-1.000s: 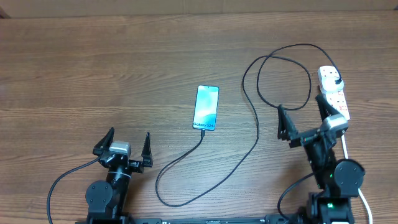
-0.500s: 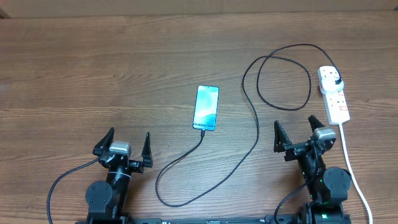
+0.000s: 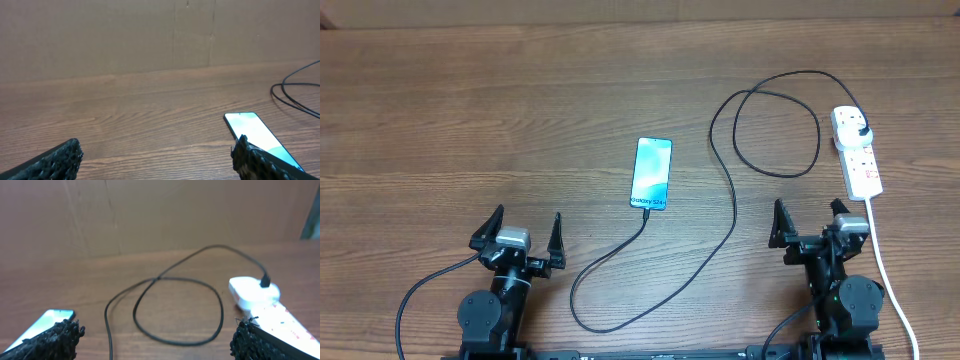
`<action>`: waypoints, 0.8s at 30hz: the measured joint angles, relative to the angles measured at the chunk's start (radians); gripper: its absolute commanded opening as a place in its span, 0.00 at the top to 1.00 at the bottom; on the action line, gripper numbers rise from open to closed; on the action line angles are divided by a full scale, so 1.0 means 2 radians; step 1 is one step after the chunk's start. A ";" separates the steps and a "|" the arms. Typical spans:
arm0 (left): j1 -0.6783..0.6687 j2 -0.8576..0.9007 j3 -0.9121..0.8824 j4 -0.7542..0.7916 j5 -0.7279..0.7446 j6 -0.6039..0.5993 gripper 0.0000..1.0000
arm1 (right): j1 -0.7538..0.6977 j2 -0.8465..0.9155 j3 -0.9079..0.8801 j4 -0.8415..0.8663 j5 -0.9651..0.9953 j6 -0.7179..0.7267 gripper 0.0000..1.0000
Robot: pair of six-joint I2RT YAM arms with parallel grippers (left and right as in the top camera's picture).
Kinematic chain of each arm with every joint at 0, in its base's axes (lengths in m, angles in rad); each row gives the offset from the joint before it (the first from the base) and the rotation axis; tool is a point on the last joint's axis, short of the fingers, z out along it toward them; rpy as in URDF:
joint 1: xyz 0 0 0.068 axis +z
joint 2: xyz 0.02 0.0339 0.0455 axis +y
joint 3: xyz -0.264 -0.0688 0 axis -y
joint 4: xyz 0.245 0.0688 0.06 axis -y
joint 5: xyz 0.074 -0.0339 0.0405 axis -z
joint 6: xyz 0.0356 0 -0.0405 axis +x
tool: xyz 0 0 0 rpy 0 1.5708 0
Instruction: Plug charger to phone and switch on socket
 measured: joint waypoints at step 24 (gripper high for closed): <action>0.000 0.000 0.000 0.000 0.000 0.000 0.01 | 0.006 -0.031 0.000 0.000 0.010 0.000 0.00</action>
